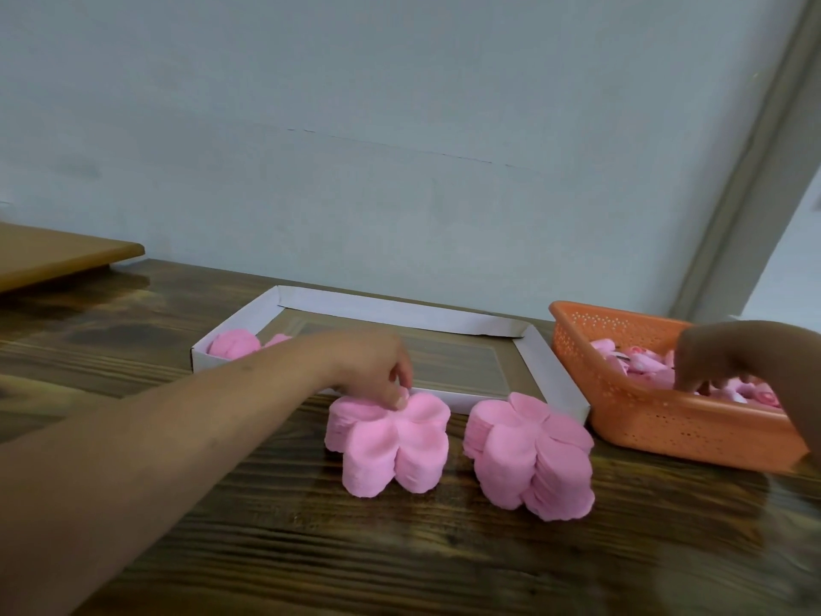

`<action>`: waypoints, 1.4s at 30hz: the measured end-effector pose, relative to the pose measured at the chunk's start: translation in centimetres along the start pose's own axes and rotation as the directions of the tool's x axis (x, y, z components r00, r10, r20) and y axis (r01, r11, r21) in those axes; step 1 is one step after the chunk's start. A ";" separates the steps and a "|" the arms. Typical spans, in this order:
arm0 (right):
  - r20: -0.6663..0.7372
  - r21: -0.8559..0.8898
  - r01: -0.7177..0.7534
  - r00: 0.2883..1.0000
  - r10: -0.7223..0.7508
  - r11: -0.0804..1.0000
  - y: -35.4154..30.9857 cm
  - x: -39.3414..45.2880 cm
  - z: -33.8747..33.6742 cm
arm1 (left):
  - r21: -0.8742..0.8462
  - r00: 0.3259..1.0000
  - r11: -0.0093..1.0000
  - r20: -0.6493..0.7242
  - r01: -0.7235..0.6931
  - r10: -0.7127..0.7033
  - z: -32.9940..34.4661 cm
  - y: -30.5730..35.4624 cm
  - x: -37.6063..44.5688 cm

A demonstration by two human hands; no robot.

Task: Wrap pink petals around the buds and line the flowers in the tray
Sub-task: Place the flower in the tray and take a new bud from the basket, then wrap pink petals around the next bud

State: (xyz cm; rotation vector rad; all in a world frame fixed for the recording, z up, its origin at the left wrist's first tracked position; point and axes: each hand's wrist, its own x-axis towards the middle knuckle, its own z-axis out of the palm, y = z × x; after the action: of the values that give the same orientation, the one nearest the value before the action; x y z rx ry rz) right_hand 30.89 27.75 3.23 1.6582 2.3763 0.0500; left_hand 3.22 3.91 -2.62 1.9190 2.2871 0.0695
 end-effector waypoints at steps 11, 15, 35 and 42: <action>-0.586 0.438 0.212 0.805 0.099 0.874 -0.7 0.9 0.6 | 0.100 0.973 0.995 -0.225 -0.024 0.046 0.7 -0.4 -0.2; -0.719 0.540 0.485 0.691 0.077 0.688 -3.4 -0.9 0.7 | 0.030 0.991 0.999 -0.130 -0.032 0.036 0.4 -0.6 -0.4; -0.763 0.558 0.787 0.612 -0.208 0.264 -11.3 -6.9 5.0 | 0.033 0.939 0.999 -0.344 0.018 -0.005 0.0 -0.6 -1.4; -0.727 0.656 0.750 0.658 -0.198 0.087 -12.2 -8.2 5.0 | -0.593 0.952 0.805 -0.233 0.022 -0.198 -0.8 0.5 -1.6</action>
State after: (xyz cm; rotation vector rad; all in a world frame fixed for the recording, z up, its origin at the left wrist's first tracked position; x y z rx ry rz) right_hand 23.45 15.31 -2.23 0.8387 3.5841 -1.6608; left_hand 3.87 2.44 -1.66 1.5127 2.1654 0.9802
